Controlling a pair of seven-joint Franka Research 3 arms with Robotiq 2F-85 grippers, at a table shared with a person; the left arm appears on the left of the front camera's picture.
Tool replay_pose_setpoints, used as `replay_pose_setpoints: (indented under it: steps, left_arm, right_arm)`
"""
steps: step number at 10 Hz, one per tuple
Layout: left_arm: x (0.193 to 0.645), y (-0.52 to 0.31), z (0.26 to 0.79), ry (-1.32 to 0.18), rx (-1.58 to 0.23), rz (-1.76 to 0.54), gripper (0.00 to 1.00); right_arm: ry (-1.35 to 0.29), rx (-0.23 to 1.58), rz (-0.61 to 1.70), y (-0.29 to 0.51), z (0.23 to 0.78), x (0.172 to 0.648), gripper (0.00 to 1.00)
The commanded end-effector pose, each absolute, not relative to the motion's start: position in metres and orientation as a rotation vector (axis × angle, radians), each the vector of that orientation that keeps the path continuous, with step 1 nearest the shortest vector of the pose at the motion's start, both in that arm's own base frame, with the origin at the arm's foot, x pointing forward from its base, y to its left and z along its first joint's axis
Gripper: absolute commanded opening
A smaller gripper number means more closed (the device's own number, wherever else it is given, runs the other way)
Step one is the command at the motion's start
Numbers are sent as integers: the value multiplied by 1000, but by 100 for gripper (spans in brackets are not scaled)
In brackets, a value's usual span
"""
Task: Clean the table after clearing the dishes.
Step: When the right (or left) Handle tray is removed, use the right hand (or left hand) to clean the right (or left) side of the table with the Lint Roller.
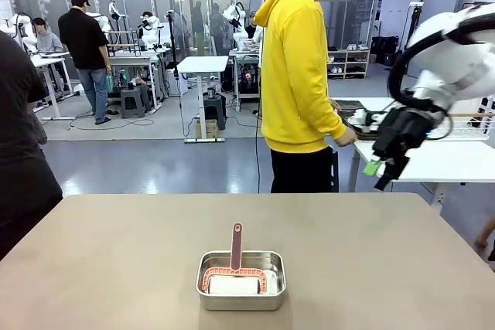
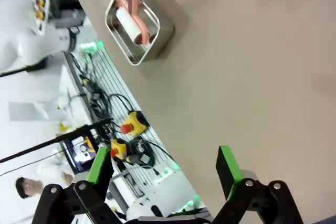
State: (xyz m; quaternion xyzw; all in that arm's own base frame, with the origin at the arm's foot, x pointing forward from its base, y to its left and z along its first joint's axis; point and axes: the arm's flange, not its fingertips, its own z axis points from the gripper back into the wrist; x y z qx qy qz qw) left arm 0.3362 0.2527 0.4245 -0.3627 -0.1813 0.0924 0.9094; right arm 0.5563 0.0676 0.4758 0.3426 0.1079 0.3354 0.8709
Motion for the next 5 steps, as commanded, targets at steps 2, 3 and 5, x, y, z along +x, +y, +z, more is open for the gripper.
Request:
replay_pose_setpoints:
  steps: [2,3,5]
  left_arm:
    - [334,253,427,-379,-757,188,100]
    - [334,253,427,-379,-757,188,100]
    - [334,253,427,-379,-757,188,100]
  right_arm:
    - [287,597,858,121,464,597,100]
    - [299,601,881,136,460,603,100]
    - [281,600,881,148,457,603,100]
